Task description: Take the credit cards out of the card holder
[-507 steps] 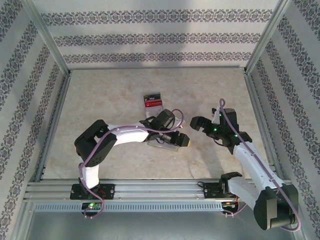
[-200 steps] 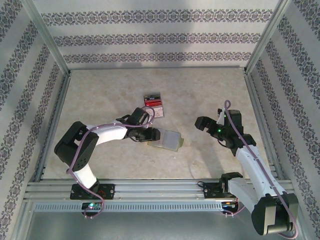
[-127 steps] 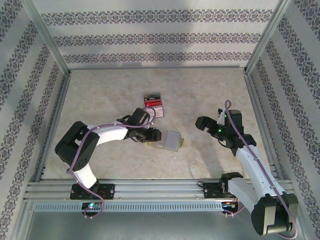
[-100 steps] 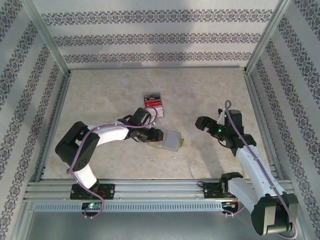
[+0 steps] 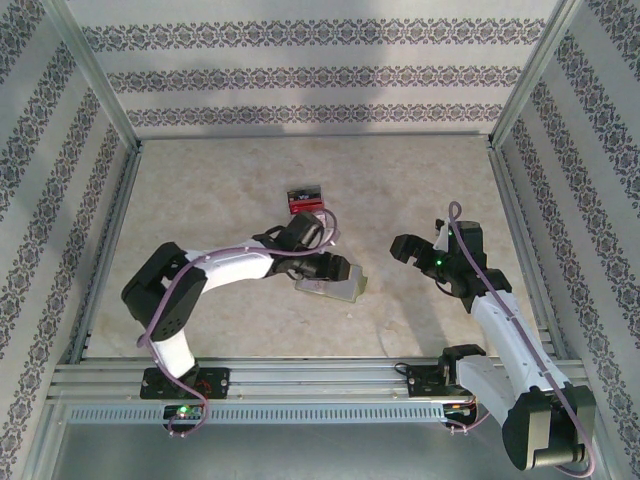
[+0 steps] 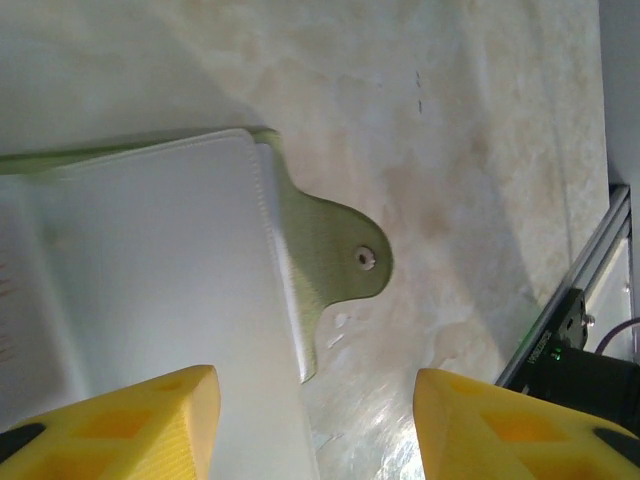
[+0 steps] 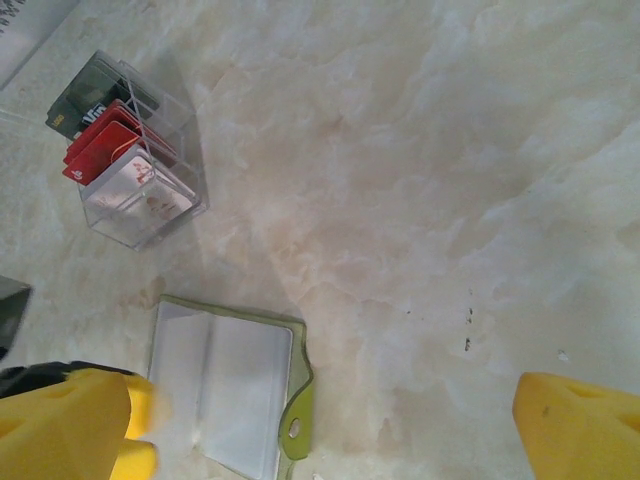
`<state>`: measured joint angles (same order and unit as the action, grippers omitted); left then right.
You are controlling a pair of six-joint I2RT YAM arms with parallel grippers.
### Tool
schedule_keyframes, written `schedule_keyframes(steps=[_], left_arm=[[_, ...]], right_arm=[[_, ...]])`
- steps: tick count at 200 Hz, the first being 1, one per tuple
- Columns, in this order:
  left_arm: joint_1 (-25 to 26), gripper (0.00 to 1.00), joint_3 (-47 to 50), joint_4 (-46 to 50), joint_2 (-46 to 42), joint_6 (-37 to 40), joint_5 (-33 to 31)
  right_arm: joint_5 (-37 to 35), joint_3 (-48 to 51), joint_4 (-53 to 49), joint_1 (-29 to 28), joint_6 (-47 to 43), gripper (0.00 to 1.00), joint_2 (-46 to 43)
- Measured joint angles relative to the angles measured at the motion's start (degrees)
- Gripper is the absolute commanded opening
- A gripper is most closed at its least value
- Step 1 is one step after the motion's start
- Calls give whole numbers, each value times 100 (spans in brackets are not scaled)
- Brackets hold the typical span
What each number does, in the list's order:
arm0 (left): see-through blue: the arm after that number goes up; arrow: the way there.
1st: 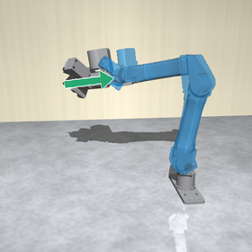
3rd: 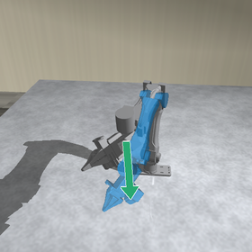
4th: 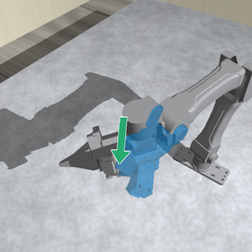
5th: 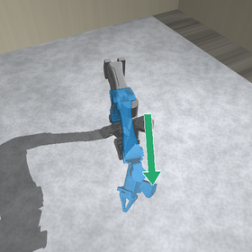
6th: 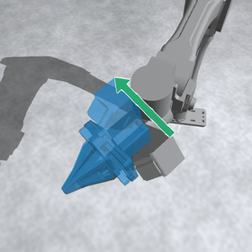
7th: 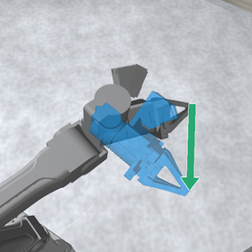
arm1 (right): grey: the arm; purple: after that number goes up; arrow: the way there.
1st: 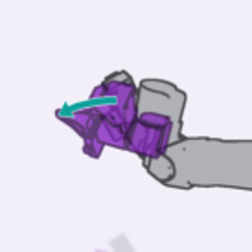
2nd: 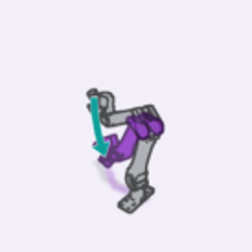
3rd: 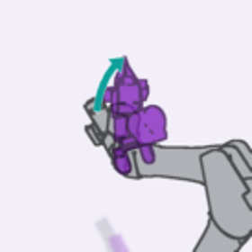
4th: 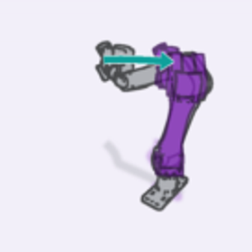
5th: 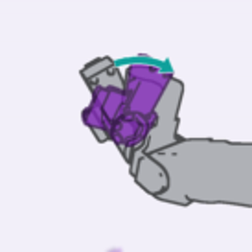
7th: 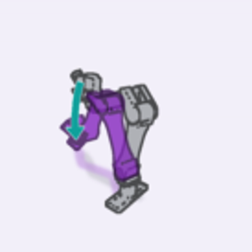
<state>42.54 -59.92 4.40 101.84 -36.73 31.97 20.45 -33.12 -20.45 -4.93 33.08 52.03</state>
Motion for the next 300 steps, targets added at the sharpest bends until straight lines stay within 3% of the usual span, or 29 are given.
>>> schedule_keyframes(steps=[44, 122, 190, 219, 241, 269, 300], left_arm=[[251, 53, -192, -101, 691, -114, -2], [254, 53, -343, -37, 723, -125, -48], [175, 53, -616, 391, 146, 74, -52], [-304, 52, -297, 511, -874, 162, -92], [-861, 44, 72, 549, -1416, 205, -144], [-1412, 32, 603, 551, -1493, 186, -52], [-1639, 24, 1040, 507, -1316, 57, 197]], right_arm=[[26, 0, 13, 70, 2, 98, -2], [92, 0, 17, 85, 2, 98, 31], [859, -52, 184, 109, 323, 81, 409], [1316, -164, 398, 107, 802, 74, 680], [1561, -175, 629, 35, 1213, 71, 866], [1672, -177, 935, -378, 1626, 69, 1088], [1582, -177, 1412, -977, 2050, 68, 1311]])
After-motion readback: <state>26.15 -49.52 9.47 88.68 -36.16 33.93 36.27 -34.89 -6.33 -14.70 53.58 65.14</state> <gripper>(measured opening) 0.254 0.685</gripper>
